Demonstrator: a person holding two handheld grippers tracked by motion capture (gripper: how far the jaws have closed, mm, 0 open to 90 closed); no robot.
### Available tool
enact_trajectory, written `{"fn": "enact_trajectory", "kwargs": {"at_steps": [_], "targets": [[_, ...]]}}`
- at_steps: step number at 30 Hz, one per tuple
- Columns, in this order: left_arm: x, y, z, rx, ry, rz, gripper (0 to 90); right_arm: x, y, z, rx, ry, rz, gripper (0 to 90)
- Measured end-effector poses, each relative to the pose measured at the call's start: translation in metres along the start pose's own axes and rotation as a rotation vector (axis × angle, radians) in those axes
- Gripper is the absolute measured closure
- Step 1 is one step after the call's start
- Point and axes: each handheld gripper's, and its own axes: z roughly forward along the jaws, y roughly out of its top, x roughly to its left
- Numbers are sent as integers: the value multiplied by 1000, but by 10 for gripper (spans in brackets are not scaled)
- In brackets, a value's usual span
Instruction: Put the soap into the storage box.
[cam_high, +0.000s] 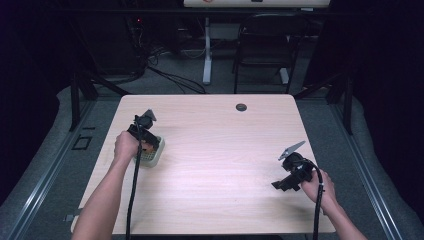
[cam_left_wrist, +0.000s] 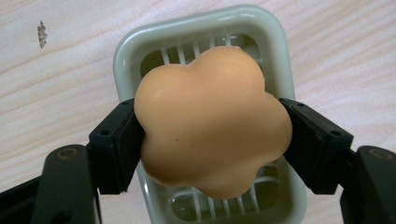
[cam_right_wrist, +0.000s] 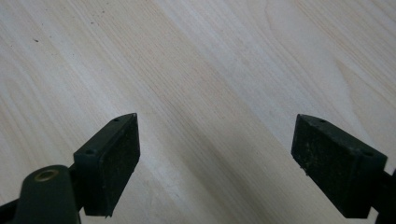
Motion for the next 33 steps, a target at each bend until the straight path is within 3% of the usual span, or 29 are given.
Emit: {"fn": "enact_trajectory", "kwargs": {"at_steps": [9, 12, 13, 23, 33], "targets": [[-4, -11, -2, 12, 12, 28, 265, 1, 0, 0, 1, -4, -1, 152], [-4, -13, -2, 6, 5, 11, 265, 1, 0, 2, -16, 1, 13, 153], [-4, -13, -2, 5, 2, 6, 265, 0, 1, 1, 9, -7, -6, 152], [-4, -12, -1, -4, -10, -50, 265, 0, 1, 1, 19, -5, -14, 153], [-4, -11, -2, 14, 0, -15, 263, 1, 1, 1, 19, -2, -14, 152]]}}
